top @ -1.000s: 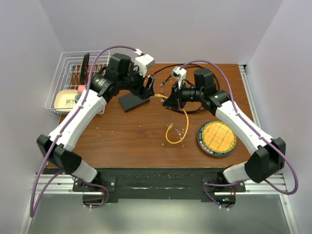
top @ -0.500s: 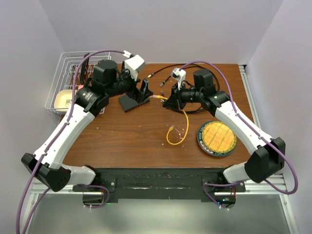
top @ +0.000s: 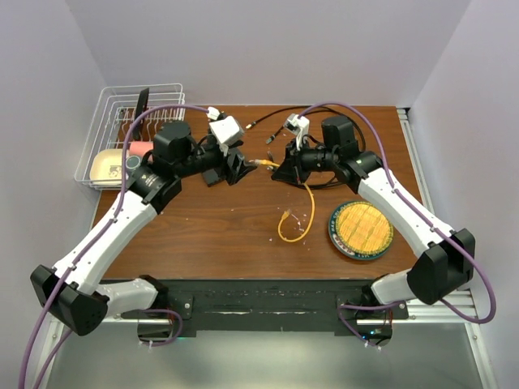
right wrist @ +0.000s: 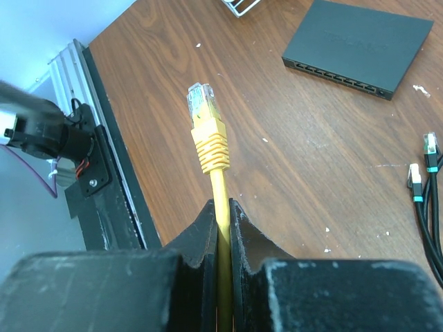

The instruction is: Insert the plug into the switch port

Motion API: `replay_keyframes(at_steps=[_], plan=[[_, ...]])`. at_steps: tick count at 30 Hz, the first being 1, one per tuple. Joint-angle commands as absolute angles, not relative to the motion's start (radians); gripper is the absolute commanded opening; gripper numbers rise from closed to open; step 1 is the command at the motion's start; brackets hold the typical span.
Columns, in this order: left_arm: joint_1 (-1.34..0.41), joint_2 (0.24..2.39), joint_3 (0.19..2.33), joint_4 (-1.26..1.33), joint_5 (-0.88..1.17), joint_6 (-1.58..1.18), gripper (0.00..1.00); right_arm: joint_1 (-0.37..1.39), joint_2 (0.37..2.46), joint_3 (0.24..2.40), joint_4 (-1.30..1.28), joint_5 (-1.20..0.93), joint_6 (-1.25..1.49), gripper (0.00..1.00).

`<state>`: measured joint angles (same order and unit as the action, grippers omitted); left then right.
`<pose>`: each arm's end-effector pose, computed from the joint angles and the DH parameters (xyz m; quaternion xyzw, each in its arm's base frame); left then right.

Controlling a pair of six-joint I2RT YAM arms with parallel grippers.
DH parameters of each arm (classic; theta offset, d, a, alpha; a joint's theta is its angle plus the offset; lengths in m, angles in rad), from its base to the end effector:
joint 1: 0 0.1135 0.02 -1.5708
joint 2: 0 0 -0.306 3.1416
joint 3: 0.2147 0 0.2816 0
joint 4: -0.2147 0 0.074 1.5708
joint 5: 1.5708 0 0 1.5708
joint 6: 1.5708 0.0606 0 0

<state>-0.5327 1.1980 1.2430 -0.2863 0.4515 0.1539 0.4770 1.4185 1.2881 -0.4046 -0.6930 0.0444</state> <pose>0.2497 -0.1779 0.4401 0.3882 0.6759 -0.2862 0.5573 0.3002 0.1987 0.3782 -0.3396 0.7621 0.4051 0.3738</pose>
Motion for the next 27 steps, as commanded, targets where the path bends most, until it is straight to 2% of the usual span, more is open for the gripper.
replay_keyframes(at_steps=[1,10,20,22,25,27], plan=[[-0.537,1.224,1.244,-0.163,0.616,0.175,0.75,0.477,1.370,1.322,-0.417,-0.715,0.045,0.00],[-0.538,1.327,1.289,-0.115,0.729,0.161,0.58,0.477,1.359,1.324,-0.437,-0.726,0.037,0.00],[-0.537,1.408,1.330,-0.173,0.781,0.198,0.30,0.477,1.348,1.324,-0.453,-0.706,0.026,0.00],[-0.535,1.408,1.328,-0.184,0.779,0.204,0.29,0.477,1.347,1.324,-0.454,-0.704,0.026,0.00],[-0.535,1.407,1.325,-0.205,0.775,0.219,0.39,0.477,1.345,1.328,-0.456,-0.703,0.025,0.00],[-0.537,1.408,1.325,-0.216,0.769,0.232,0.41,0.477,1.345,1.338,-0.463,-0.701,0.020,0.00]])
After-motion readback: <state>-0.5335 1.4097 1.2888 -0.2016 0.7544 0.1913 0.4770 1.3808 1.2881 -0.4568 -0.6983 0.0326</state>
